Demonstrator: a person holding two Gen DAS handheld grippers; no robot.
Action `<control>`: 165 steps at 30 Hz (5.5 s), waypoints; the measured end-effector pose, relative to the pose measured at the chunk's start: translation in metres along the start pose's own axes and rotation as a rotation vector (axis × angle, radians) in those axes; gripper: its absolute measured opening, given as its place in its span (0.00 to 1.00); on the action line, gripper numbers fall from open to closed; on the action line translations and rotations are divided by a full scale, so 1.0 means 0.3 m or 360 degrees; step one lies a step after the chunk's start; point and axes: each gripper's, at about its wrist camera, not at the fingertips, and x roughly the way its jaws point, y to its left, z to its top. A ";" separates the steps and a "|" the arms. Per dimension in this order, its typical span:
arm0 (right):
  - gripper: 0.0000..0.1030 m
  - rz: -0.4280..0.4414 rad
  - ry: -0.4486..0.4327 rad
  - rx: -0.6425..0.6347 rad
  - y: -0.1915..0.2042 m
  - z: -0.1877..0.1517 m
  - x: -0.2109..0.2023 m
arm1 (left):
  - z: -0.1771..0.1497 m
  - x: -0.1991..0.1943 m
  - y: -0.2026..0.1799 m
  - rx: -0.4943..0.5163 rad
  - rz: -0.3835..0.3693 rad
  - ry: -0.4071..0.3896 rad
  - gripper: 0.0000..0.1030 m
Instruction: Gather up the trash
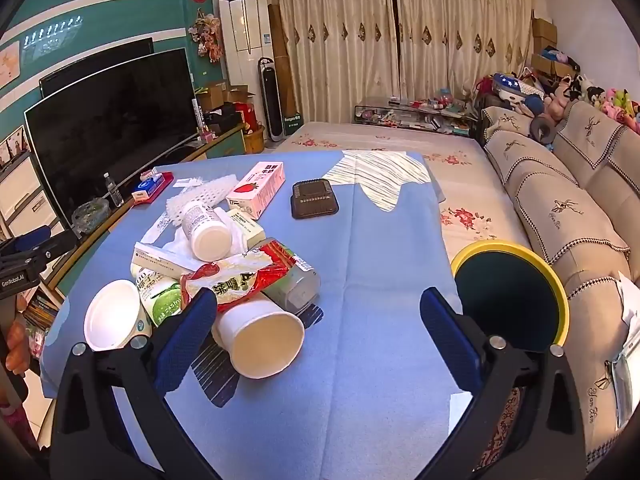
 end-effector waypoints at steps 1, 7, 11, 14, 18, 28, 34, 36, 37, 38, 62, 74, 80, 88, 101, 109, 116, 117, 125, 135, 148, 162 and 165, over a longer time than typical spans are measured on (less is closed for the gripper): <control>0.94 0.0002 0.0003 0.0002 0.000 0.000 0.001 | 0.000 0.000 0.000 0.0002 0.0000 0.0001 0.96; 0.94 -0.0006 0.0011 0.0006 -0.005 0.004 0.017 | 0.001 0.015 0.005 0.0008 0.0008 0.0004 0.96; 0.94 -0.0031 0.0008 0.0018 -0.022 0.009 0.027 | -0.006 0.048 -0.002 0.0004 0.0011 0.0010 0.96; 0.94 -0.0053 0.0008 0.0024 -0.031 0.013 0.034 | -0.009 0.065 0.004 -0.0002 0.0009 0.0020 0.96; 0.94 -0.0073 0.0021 0.0039 -0.020 0.012 0.059 | 0.007 0.072 0.005 0.0012 0.0012 0.0028 0.96; 0.94 -0.0102 0.0045 0.0074 -0.036 0.016 0.096 | 0.017 0.079 0.011 0.0011 0.0018 0.0019 0.96; 0.94 -0.0108 0.0052 0.0087 -0.040 0.013 0.106 | 0.018 0.085 0.007 0.0016 0.0020 0.0024 0.96; 0.94 -0.0109 0.0054 0.0090 -0.042 0.012 0.107 | 0.018 0.085 0.008 0.0017 0.0017 0.0026 0.96; 0.94 -0.0108 0.0055 0.0092 -0.042 0.014 0.110 | 0.018 0.086 0.008 0.0018 0.0016 0.0028 0.96; 0.94 -0.0107 0.0056 0.0093 -0.043 0.014 0.111 | 0.018 0.087 0.007 0.0020 0.0017 0.0028 0.96; 0.94 -0.0108 0.0058 0.0093 -0.043 0.019 0.111 | 0.019 0.084 -0.008 0.0029 0.0007 0.0031 0.96; 0.94 -0.0109 0.0057 0.0094 -0.041 0.021 0.112 | 0.020 0.084 -0.008 0.0030 0.0003 0.0034 0.96; 0.94 -0.0109 0.0056 0.0097 -0.042 0.021 0.113 | 0.019 0.084 -0.008 0.0029 0.0004 0.0034 0.96; 0.94 -0.0106 0.0062 0.0101 -0.044 0.025 0.116 | 0.019 0.084 -0.008 0.0030 0.0004 0.0035 0.96; 0.94 -0.0096 0.0060 0.0079 -0.043 0.010 0.117 | 0.019 0.084 0.011 0.0004 0.0017 0.0031 0.96; 0.85 0.0076 0.0022 -0.0019 -0.025 -0.066 0.054 | 0.017 0.082 0.014 0.0008 0.0031 0.0028 0.96; 0.58 0.0229 0.0137 -0.0183 0.066 -0.122 0.059 | 0.018 0.090 0.009 0.0012 0.0018 0.0040 0.96; 0.56 0.0242 0.0160 -0.0204 0.081 -0.130 0.072 | 0.017 0.090 0.007 0.0016 0.0015 0.0041 0.96; 0.32 0.0335 0.0260 -0.0248 0.141 -0.152 0.147 | 0.014 0.081 0.004 0.0024 0.0007 0.0041 0.96; 0.03 0.0446 0.0285 -0.0336 0.158 -0.167 0.090 | 0.017 0.094 0.003 0.0024 0.0000 0.0056 0.96; 0.03 0.0330 0.0054 -0.0111 -0.042 -0.078 -0.106 | 0.023 0.089 -0.008 0.0036 -0.0013 0.0049 0.96; 0.03 -0.0457 0.0228 0.0463 -0.587 0.006 0.222 | 0.008 0.104 -0.025 0.0058 -0.0018 0.0079 0.96; 0.03 -0.0488 0.0366 0.0532 -0.672 -0.014 0.351 | 0.000 0.115 -0.024 0.0066 -0.0020 0.0100 0.96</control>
